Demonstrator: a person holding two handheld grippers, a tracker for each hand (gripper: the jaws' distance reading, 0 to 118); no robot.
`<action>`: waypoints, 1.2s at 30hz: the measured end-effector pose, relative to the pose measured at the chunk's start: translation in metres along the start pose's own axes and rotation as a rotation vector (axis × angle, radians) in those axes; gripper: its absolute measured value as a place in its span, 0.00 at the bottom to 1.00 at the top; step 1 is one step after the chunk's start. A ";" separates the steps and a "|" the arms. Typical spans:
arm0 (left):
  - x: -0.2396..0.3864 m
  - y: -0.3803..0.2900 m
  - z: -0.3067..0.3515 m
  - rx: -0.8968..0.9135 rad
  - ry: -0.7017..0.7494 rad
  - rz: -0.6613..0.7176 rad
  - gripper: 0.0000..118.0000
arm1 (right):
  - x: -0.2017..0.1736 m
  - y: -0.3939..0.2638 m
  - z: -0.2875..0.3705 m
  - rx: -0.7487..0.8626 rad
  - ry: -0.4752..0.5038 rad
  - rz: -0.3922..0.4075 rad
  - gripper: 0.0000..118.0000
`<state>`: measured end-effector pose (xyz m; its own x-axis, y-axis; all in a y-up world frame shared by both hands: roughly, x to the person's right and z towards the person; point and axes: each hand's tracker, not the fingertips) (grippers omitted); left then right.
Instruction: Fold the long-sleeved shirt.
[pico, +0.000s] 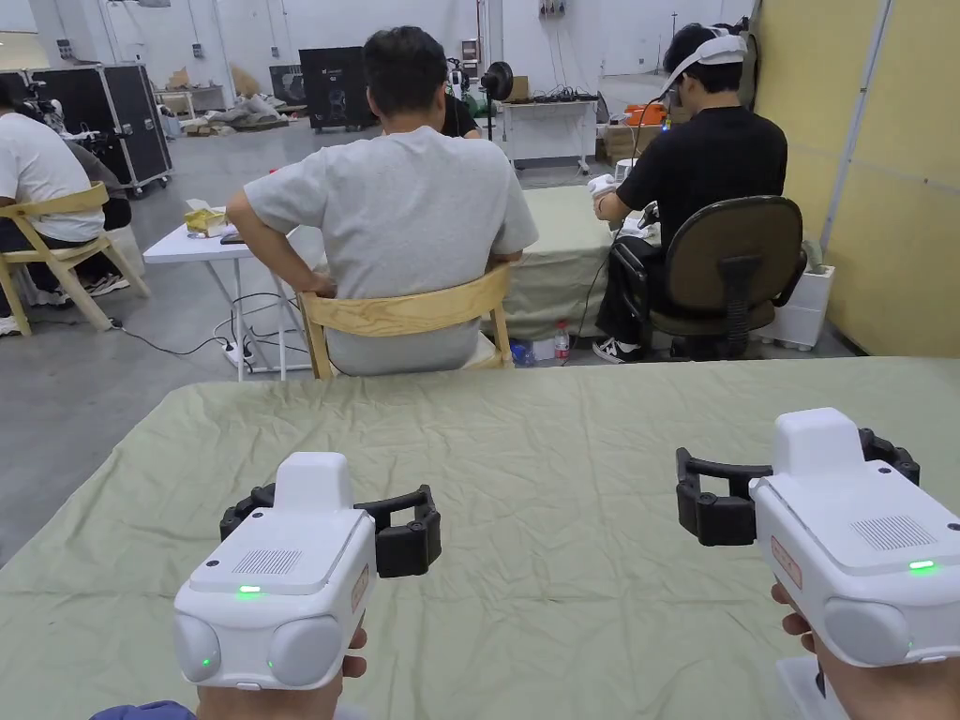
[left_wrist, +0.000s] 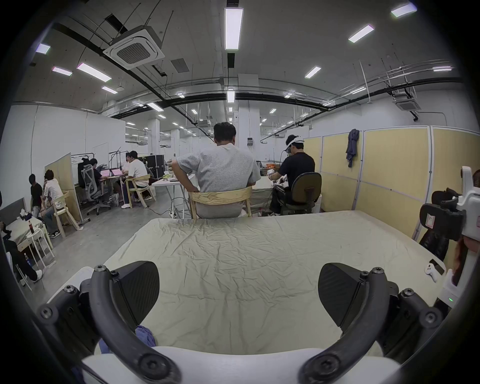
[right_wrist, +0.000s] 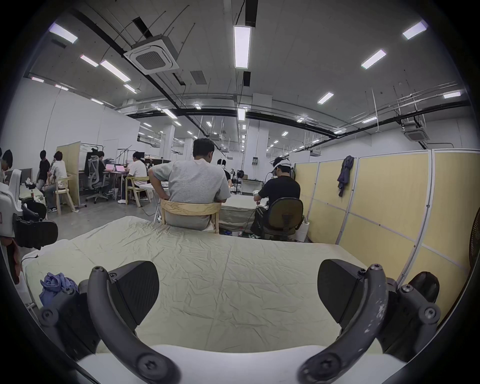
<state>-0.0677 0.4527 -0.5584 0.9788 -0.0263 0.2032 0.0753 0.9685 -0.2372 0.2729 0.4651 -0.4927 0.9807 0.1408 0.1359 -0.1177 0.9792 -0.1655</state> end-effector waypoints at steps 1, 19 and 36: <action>0.000 0.000 0.000 0.000 0.001 -0.001 1.00 | 0.000 0.000 0.000 0.000 -0.001 0.002 1.00; 0.002 0.000 0.000 -0.004 -0.001 -0.004 1.00 | -0.001 0.000 -0.001 -0.004 0.002 0.004 1.00; 0.009 -0.003 -0.001 0.029 -0.003 0.040 0.00 | 0.004 0.003 0.001 -0.040 0.079 -0.112 0.01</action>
<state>-0.0593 0.4496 -0.5567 0.9804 0.0132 0.1965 0.0305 0.9755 -0.2180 0.2761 0.4688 -0.4921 0.9967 0.0174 0.0791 -0.0018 0.9813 -0.1925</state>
